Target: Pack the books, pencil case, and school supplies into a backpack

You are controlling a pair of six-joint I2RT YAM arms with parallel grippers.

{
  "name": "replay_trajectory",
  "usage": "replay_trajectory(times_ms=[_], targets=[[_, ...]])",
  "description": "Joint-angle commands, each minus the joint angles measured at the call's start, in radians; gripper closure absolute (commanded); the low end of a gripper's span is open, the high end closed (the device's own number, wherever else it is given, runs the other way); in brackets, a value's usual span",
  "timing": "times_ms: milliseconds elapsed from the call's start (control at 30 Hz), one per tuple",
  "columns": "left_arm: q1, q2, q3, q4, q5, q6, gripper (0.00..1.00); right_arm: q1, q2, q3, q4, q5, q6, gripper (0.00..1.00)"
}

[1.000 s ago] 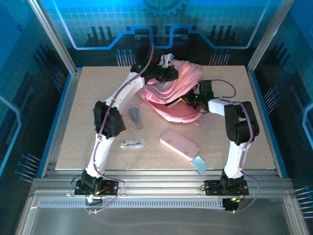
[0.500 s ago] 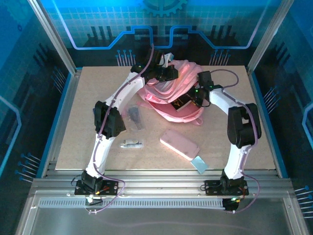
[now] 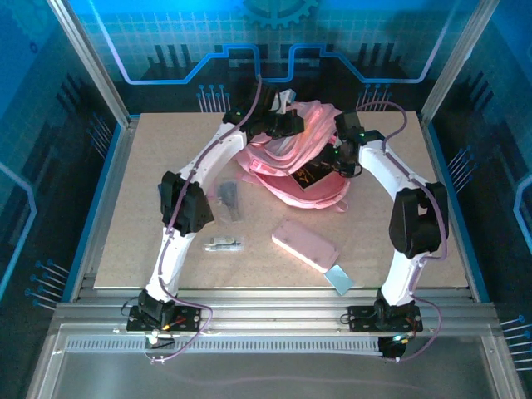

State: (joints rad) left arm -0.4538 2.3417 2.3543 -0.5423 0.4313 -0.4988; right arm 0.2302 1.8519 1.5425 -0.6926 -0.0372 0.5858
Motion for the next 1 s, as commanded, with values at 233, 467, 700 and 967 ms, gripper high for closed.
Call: replay_trajectory(times_ms=[233, 467, 700, 967], targets=[[-0.004, -0.058, -0.030, 0.053, 0.031, -0.025, 0.99, 0.000, -0.464, -0.222, -0.178, -0.078, -0.179, 0.27], [0.007, -0.269, -0.331, 0.104, -0.054, -0.012, 0.36, 0.045, -0.603, -0.336, -0.025, -0.269, -0.119, 0.28], [0.110, -0.614, -0.833, 0.195, -0.256, 0.002, 0.24, 0.195, -0.521, -0.401, 0.315, -0.274, -0.029, 0.35], [0.297, -0.844, -1.211, 0.181, -0.381, -0.034, 0.15, 0.374, -0.287, -0.325, 0.528, -0.220, -0.011, 0.42]])
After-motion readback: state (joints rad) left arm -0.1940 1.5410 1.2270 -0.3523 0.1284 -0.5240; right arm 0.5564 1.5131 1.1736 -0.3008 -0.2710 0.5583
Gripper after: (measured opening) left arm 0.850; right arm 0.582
